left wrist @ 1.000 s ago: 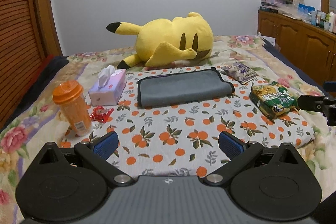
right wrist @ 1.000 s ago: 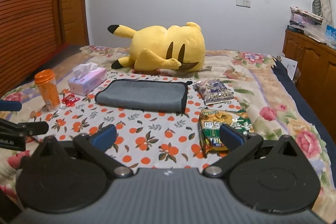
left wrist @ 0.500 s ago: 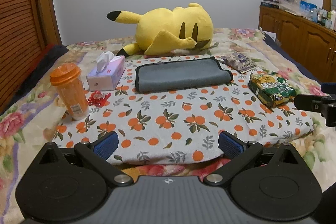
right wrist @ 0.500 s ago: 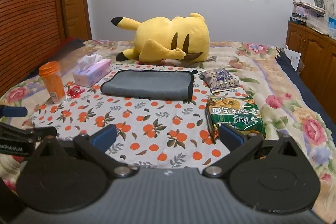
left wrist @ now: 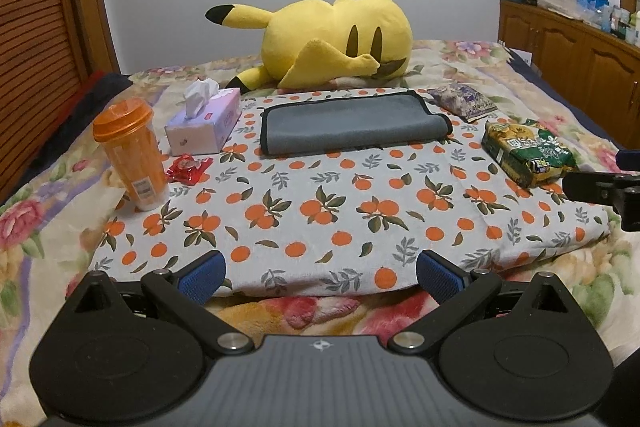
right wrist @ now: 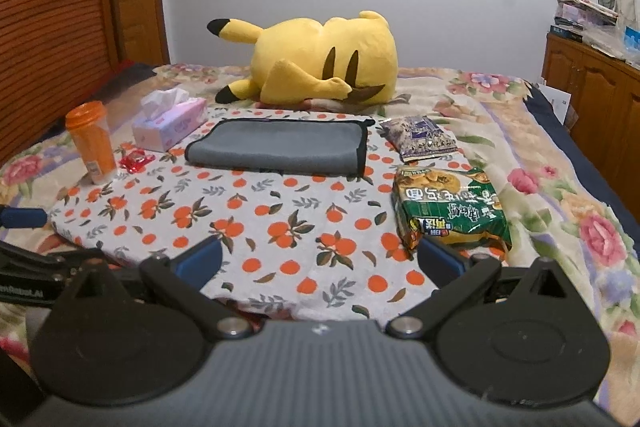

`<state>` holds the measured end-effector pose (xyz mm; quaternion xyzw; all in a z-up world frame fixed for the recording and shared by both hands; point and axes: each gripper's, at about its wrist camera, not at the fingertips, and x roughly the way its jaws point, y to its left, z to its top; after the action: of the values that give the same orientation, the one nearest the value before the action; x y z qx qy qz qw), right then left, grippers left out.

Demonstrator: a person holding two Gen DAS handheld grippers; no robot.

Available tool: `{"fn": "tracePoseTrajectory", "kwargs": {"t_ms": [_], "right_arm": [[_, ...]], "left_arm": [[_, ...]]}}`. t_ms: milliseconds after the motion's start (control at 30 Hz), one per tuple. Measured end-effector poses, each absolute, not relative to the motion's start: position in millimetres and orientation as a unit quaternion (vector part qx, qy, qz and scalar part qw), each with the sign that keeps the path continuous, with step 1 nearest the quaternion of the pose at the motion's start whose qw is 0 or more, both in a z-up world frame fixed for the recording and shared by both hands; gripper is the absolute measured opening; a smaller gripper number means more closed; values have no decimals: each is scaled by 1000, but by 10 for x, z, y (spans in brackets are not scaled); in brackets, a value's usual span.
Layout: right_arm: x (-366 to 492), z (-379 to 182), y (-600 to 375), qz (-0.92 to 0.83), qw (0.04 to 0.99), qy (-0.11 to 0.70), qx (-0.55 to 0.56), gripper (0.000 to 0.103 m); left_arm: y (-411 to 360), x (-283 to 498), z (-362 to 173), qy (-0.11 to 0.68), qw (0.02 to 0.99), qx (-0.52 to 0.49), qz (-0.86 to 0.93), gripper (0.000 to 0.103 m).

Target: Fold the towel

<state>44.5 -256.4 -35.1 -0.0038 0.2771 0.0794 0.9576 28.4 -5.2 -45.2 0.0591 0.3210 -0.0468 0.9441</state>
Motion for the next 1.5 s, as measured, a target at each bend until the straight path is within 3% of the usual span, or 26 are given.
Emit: {"fn": "tracePoseTrajectory", "kwargs": {"t_ms": [1500], "right_arm": [[289, -267, -2630, 64, 974, 217, -2, 103]], "left_arm": [[12, -21, -219, 216, 975, 44, -39, 103]]}}
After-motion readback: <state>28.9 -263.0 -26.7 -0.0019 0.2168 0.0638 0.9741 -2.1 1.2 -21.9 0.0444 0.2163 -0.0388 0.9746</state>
